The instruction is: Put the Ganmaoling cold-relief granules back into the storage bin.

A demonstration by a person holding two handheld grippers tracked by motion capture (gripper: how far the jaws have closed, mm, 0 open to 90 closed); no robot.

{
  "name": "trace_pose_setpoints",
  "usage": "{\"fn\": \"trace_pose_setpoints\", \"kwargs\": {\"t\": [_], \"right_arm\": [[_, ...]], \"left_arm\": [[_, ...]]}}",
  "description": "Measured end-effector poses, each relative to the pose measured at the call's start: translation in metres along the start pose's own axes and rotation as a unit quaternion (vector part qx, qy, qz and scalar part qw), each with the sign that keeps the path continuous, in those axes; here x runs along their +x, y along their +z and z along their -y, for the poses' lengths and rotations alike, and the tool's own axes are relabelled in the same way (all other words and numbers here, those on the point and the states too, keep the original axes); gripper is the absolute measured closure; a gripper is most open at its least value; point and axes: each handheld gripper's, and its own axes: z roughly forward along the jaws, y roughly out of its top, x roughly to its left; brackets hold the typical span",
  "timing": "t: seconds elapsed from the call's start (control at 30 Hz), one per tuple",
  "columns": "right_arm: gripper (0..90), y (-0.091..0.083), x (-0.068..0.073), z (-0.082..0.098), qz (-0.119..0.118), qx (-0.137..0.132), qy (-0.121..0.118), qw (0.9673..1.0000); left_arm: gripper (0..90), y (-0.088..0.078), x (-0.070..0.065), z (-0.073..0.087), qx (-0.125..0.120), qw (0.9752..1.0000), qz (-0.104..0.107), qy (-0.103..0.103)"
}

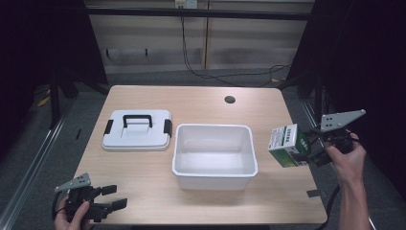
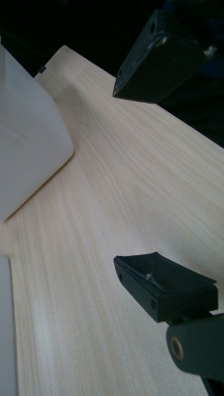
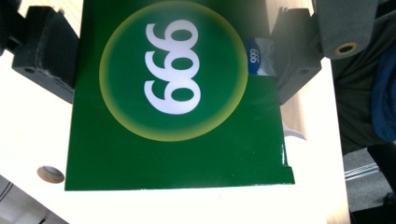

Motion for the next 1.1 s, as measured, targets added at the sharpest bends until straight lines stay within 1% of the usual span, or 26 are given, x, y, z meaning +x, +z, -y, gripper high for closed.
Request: {"fn": "trace_pose_setpoints", "kwargs": {"t": [0.03, 0.1, 0.13, 0.17, 0.23, 0.27, 0.33, 0.37, 0.4, 0.5, 0.53, 0.6, 0.73, 0.8, 0.87, 0.93, 1.1], "right_arm": [[15.7, -0.001, 0.001, -0.002, 0.002, -0.001, -0.002, 1.0000], [15.7, -0.004, 0.002, -0.007, 0.000, -0.010, -0.006, 0.9999], [15.7, -0.006, 0.003, -0.009, 0.002, -0.016, -0.007, 0.9998], [15.7, -0.008, 0.003, -0.011, 0.004, -0.020, -0.009, 0.9998], [15.7, -0.010, 0.004, -0.015, 0.004, -0.021, -0.011, 0.9997], [15.7, -0.009, 0.004, -0.017, 0.000, -0.020, -0.011, 0.9997], [15.7, -0.009, 0.002, -0.020, -0.011, -0.028, -0.011, 0.9995], [15.7, -0.009, 0.002, -0.023, -0.010, -0.028, -0.012, 0.9995], [15.7, -0.009, 0.002, -0.025, -0.011, -0.027, -0.014, 0.9995], [15.7, -0.009, 0.002, -0.034, -0.015, -0.028, -0.020, 0.9993], [15.7, -0.010, 0.003, -0.038, -0.016, -0.025, -0.021, 0.9993], [15.7, -0.012, 0.004, -0.045, -0.016, -0.024, -0.029, 0.9992], [15.7, -0.016, 0.004, -0.057, -0.017, -0.023, -0.036, 0.9990], [15.7, -0.017, 0.004, -0.062, -0.022, -0.028, -0.038, 0.9986], [15.7, -0.018, 0.004, -0.068, -0.023, -0.027, -0.041, 0.9985], [15.7, -0.018, 0.005, -0.072, -0.025, -0.031, -0.044, 0.9982], [15.7, -0.013, 0.007, -0.083, -0.030, -0.024, -0.053, 0.9978]], "left_arm": [[16.0, 0.000, 0.000, 0.000, 0.000, 1.0000, 0.001, 0.001], [16.0, 0.000, 0.000, 0.000, 0.001, 1.0000, 0.000, 0.000], [16.0, 0.000, 0.000, 0.000, -0.003, 1.0000, 0.000, -0.003], [16.0, -0.001, 0.000, 0.000, -0.003, 1.0000, 0.000, -0.001], [16.0, -0.001, 0.000, 0.000, -0.002, 1.0000, 0.000, -0.001], [16.0, -0.001, 0.000, 0.000, -0.003, 1.0000, 0.001, -0.002], [16.0, -0.001, 0.000, 0.000, -0.002, 1.0000, 0.000, -0.001], [16.0, -0.001, 0.000, 0.000, -0.002, 1.0000, 0.000, 0.001], [16.0, -0.001, 0.000, 0.000, -0.003, 1.0000, -0.001, -0.002], [16.0, -0.001, 0.000, 0.000, -0.004, 1.0000, -0.001, -0.003], [16.0, -0.001, 0.000, 0.000, -0.004, 1.0000, -0.001, -0.003], [16.0, -0.002, 0.000, 0.000, -0.003, 1.0000, 0.001, -0.001], [16.0, -0.002, 0.000, 0.000, -0.003, 1.0000, 0.001, -0.001], [16.0, -0.002, 0.000, 0.000, -0.004, 1.0000, 0.001, 0.000], [16.0, -0.002, 0.000, 0.000, -0.003, 1.0000, 0.000, -0.001], [16.0, -0.002, 0.000, 0.000, -0.003, 1.0000, 0.000, -0.001], [16.0, -0.002, 0.001, 0.000, -0.003, 1.0000, 0.000, -0.001]]}}
